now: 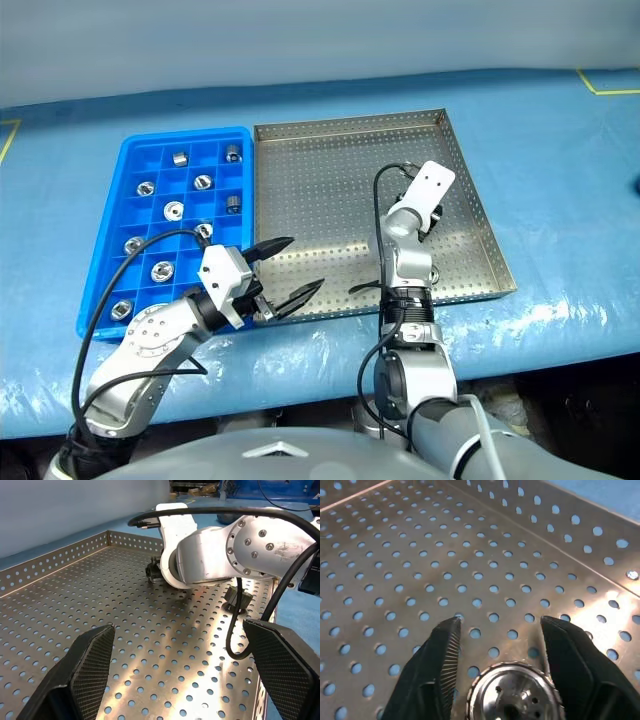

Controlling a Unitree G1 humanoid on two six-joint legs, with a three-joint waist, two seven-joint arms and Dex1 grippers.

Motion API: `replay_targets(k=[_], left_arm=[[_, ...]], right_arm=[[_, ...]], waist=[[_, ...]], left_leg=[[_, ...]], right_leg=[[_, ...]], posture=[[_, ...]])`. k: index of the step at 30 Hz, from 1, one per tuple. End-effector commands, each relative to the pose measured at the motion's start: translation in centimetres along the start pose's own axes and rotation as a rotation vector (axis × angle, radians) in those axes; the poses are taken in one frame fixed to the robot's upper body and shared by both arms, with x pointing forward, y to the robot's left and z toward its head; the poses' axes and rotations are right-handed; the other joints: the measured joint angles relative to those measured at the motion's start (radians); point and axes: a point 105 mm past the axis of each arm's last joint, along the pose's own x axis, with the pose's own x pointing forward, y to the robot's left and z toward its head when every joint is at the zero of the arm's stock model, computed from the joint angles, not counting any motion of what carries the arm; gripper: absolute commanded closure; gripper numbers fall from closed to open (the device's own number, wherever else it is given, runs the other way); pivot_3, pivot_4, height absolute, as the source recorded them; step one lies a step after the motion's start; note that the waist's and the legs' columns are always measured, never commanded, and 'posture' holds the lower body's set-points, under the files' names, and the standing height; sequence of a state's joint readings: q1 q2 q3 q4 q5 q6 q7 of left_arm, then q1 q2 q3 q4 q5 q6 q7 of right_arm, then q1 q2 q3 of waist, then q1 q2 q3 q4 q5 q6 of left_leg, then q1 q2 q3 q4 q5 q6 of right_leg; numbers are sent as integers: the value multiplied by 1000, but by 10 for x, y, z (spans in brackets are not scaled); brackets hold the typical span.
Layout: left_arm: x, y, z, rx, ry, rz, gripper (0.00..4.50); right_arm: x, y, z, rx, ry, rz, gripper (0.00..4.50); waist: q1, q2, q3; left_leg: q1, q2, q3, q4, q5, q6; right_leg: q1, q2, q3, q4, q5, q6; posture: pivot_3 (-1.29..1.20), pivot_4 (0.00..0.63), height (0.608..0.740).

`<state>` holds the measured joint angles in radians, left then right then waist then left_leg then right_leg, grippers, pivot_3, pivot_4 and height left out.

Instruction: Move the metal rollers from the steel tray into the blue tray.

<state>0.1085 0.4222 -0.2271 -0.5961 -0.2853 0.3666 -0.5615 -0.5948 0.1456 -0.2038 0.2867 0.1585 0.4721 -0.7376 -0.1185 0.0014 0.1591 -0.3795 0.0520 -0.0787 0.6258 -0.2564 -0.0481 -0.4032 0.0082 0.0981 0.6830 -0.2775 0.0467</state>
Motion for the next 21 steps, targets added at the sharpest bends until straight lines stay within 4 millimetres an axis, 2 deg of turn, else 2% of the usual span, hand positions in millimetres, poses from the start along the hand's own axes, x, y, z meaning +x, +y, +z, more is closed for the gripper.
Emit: replay_targets(k=[1,5,6,11,16,19,21], left_arm=[[-1,0,6,5,-33,16,0],[-4,3,6,0,-44,50,0],[-5,5,7,-1,-48,68,0],[-17,20,9,-10,-69,193,0],[-31,27,6,-12,-55,270,0],[-35,28,5,-17,-55,295,0],[-35,28,5,-21,-54,298,0]], right_arm=[[-46,46,-5,37,36,156,2919],[-70,67,10,-1,1,285,4258],[-77,76,15,-23,-21,349,4464],[-117,116,33,-101,-96,646,4464],[-139,134,38,-150,-124,855,4464],[-136,131,37,-103,-132,953,4464],[-112,118,29,-72,-79,825,4298]], waist=[[0,0,0],[2,0,0],[2,0,0],[10,0,0],[46,0,0],[59,0,0],[69,0,0]], left_leg=[[0,0,0,0,0,0],[0,0,0,0,0,0],[0,0,0,0,0,0],[0,1,0,0,0,0],[-1,0,-1,-1,0,0],[-1,0,0,-1,0,0],[-1,0,-1,-1,0,0]], right_leg=[[0,0,0,0,0,0],[-1,0,0,0,0,0],[-1,0,0,0,0,0],[-1,1,0,0,0,0],[-1,0,-1,-1,0,0],[-1,0,-1,-1,0,0],[-1,0,-2,-2,0,0]], posture=[[-12,150,740],[-7,150,740],[6,150,740],[52,150,740],[89,150,740],[93,150,740],[86,150,740]])
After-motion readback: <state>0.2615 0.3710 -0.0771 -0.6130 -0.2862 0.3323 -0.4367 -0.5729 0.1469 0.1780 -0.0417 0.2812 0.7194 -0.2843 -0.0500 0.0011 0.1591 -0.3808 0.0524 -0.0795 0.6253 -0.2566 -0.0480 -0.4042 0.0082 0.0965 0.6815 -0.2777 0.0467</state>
